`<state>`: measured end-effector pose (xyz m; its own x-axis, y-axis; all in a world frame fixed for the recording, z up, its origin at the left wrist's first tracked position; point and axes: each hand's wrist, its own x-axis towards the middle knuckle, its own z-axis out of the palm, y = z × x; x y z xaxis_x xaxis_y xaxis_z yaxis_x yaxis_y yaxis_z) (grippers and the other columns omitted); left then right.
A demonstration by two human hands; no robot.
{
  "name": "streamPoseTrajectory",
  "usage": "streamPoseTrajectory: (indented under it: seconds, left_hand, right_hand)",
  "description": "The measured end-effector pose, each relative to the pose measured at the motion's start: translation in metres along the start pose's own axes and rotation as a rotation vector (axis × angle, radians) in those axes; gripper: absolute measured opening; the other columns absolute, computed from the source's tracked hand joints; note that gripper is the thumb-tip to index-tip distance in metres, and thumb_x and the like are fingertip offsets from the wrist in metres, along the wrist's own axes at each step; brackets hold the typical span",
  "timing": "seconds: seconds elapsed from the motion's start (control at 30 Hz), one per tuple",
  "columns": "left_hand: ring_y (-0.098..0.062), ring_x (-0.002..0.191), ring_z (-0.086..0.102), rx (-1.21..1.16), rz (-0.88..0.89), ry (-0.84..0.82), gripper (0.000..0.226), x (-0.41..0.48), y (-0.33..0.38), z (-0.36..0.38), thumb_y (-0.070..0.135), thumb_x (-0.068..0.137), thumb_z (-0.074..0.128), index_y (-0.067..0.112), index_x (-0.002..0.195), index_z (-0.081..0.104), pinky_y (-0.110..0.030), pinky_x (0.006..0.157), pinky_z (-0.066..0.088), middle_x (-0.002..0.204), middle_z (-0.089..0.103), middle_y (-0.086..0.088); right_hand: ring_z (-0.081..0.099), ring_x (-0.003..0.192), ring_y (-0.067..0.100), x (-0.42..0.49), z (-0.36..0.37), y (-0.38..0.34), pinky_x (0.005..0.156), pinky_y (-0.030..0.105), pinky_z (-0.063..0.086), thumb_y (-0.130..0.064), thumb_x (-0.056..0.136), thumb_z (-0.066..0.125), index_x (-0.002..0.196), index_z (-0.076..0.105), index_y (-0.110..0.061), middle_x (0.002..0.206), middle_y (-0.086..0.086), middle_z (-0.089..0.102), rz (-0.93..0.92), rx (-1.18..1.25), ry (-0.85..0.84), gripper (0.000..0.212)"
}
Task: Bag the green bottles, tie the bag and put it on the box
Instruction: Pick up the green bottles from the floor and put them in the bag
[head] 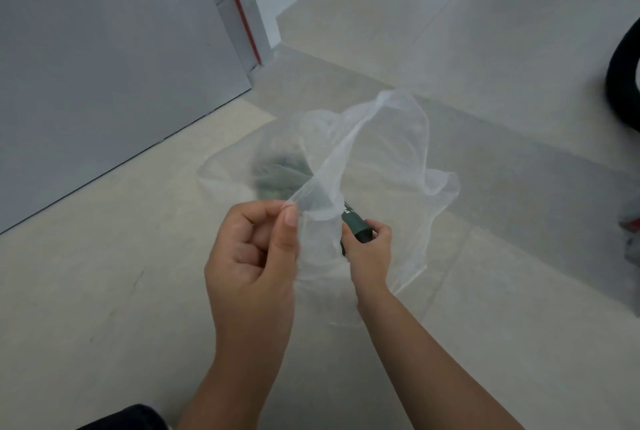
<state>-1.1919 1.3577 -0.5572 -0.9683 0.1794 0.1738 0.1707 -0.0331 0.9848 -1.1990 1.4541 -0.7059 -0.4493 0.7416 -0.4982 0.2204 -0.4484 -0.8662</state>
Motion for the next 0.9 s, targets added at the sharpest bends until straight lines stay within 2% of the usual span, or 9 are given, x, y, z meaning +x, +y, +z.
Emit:
streamPoseTrajectory:
  seconds: [0.17, 0.23, 0.3, 0.37, 0.5, 0.57, 0.63, 0.77, 0.9]
  left_hand:
    - [-0.003, 0.042, 0.040, 0.002, -0.012, 0.017, 0.015, -0.003, -0.002, -0.001, 0.023, 0.079, 0.057, 0.031, 0.068, 0.062, -0.015, 0.041, 0.034, 0.045, 0.050, 0.009]
    - [-0.003, 0.043, 0.041, 0.012, -0.008, 0.019, 0.016, -0.004, -0.002, -0.002, 0.023, 0.080, 0.057, 0.032, 0.068, 0.061, -0.014, 0.041, 0.034, 0.045, 0.050, 0.009]
    - [-0.003, 0.043, 0.042, 0.017, -0.008, 0.025, 0.016, -0.006, -0.003, -0.003, 0.024, 0.080, 0.057, 0.033, 0.068, 0.061, -0.015, 0.042, 0.035, 0.046, 0.051, 0.010]
    - [-0.002, 0.044, 0.043, 0.025, -0.012, 0.028, 0.014, -0.007, -0.004, -0.003, 0.025, 0.080, 0.057, 0.032, 0.068, 0.061, -0.014, 0.044, 0.036, 0.047, 0.052, 0.011]
    - [-0.002, 0.046, 0.046, 0.027, -0.034, 0.027, 0.013, -0.012, -0.009, 0.000, 0.026, 0.080, 0.057, 0.032, 0.069, 0.060, -0.015, 0.046, 0.038, 0.048, 0.054, 0.011]
    - [-0.002, 0.046, 0.045, 0.022, -0.046, 0.017, 0.010, -0.015, -0.011, 0.004, 0.026, 0.081, 0.057, 0.029, 0.071, 0.059, -0.015, 0.046, 0.038, 0.048, 0.054, 0.010]
    - [-0.002, 0.045, 0.043, 0.014, -0.057, 0.001, 0.010, -0.018, -0.013, 0.009, 0.026, 0.081, 0.057, 0.027, 0.071, 0.058, -0.015, 0.045, 0.037, 0.047, 0.053, 0.009]
    - [-0.002, 0.046, 0.044, 0.029, -0.044, -0.031, 0.011, -0.023, -0.017, 0.020, 0.028, 0.081, 0.062, 0.028, 0.071, 0.057, -0.014, 0.046, 0.040, 0.050, 0.054, 0.008]
    - [-0.002, 0.047, 0.045, 0.054, -0.040, -0.052, 0.012, -0.025, -0.020, 0.025, 0.032, 0.080, 0.057, 0.034, 0.068, 0.059, -0.014, 0.047, 0.041, 0.052, 0.055, 0.009]
  right_hand:
    - [0.053, 0.070, 0.004, -0.002, -0.011, 0.006, 0.060, 0.013, 0.043, -0.010, 0.081, 0.064, 0.111, 0.046, -0.014, 0.087, -0.007, 0.053, -0.017, -0.127, -0.160, 0.036]
    - [0.055, 0.077, 0.007, -0.006, -0.015, 0.009, 0.073, 0.020, 0.047, -0.007, 0.081, 0.062, 0.111, 0.050, -0.014, 0.089, -0.009, 0.055, -0.021, -0.185, -0.221, 0.033]
    - [0.058, 0.097, 0.015, -0.010, -0.020, 0.010, 0.086, 0.029, 0.048, -0.011, 0.081, 0.063, 0.114, 0.053, -0.010, 0.105, -0.003, 0.059, -0.029, -0.244, -0.255, 0.034]
    - [0.057, 0.107, 0.018, -0.015, -0.026, 0.008, 0.088, 0.029, 0.047, -0.015, 0.081, 0.063, 0.120, 0.052, -0.010, 0.114, -0.001, 0.057, -0.047, -0.290, -0.282, 0.040]
    - [0.058, 0.102, 0.009, -0.026, -0.052, 0.005, 0.085, 0.020, 0.048, -0.017, 0.082, 0.063, 0.112, 0.057, -0.016, 0.107, -0.005, 0.061, -0.133, -0.327, -0.300, 0.031]
    - [0.059, 0.096, 0.002, -0.031, -0.068, 0.006, 0.073, 0.009, 0.046, -0.017, 0.083, 0.063, 0.104, 0.058, -0.021, 0.101, -0.007, 0.064, -0.179, -0.349, -0.295, 0.022]
    - [0.058, 0.085, -0.006, -0.034, -0.084, 0.008, 0.066, 0.005, 0.044, -0.016, 0.083, 0.062, 0.096, 0.058, -0.025, 0.093, -0.010, 0.065, -0.230, -0.360, -0.261, 0.017]
    - [0.057, 0.079, -0.002, -0.034, -0.112, 0.005, 0.062, 0.010, 0.043, -0.014, 0.082, 0.063, 0.088, 0.061, -0.022, 0.082, -0.011, 0.063, -0.338, -0.359, -0.081, 0.011]
    - [0.056, 0.088, 0.005, -0.021, -0.129, 0.004, 0.069, 0.012, 0.041, -0.015, 0.078, 0.067, 0.099, 0.058, -0.021, 0.095, -0.005, 0.060, -0.428, -0.427, 0.031, 0.024]
